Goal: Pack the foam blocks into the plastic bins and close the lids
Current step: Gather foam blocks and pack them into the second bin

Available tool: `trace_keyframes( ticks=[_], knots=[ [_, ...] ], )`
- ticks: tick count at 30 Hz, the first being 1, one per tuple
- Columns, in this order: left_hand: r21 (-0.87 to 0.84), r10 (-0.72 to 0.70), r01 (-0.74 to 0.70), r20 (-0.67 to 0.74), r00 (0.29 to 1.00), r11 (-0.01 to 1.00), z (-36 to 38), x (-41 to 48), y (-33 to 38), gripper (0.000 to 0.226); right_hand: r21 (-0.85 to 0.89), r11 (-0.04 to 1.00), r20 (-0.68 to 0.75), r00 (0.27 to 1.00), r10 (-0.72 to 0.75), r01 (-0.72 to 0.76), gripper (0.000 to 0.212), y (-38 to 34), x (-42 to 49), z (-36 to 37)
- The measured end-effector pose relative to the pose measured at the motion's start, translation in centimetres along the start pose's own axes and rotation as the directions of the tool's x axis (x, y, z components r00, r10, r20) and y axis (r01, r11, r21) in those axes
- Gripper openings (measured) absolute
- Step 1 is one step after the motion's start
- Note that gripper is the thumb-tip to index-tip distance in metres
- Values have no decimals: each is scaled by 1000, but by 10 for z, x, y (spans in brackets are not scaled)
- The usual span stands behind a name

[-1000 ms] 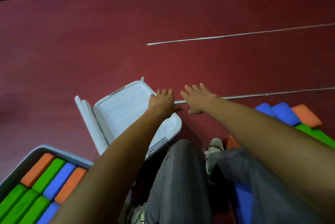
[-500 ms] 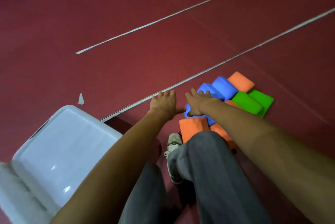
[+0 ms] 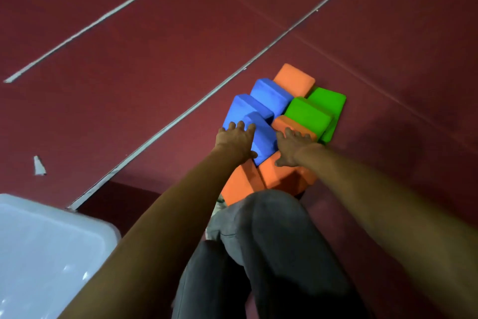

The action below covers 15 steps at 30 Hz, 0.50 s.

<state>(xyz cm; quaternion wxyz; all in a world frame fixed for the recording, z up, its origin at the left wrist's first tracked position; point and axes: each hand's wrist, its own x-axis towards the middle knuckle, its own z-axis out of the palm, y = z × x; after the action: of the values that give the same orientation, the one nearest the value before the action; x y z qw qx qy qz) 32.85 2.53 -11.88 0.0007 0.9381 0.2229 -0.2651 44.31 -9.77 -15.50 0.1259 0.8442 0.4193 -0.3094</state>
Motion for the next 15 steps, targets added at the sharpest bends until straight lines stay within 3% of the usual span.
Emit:
trace_keyframes(
  ticks=[6, 9, 12, 15],
  knots=[
    [73, 85, -88, 45, 995, 993, 12, 45, 23, 84, 154, 981, 65, 992, 110, -119, 101, 27, 27, 24],
    [93, 131, -136, 56, 990, 986, 13, 68, 29, 82, 239, 959, 39, 989, 145, -150, 88, 36, 41, 29],
    [67, 172, -172, 5, 985, 983, 9, 92, 35, 73, 229, 963, -120, 978, 169, -138, 67, 45, 57, 26],
    [23, 159, -158, -19, 987, 987, 3, 121, 36, 66, 192, 972, -372, 907, 199, -135, 50, 58, 74, 20]
  ],
)
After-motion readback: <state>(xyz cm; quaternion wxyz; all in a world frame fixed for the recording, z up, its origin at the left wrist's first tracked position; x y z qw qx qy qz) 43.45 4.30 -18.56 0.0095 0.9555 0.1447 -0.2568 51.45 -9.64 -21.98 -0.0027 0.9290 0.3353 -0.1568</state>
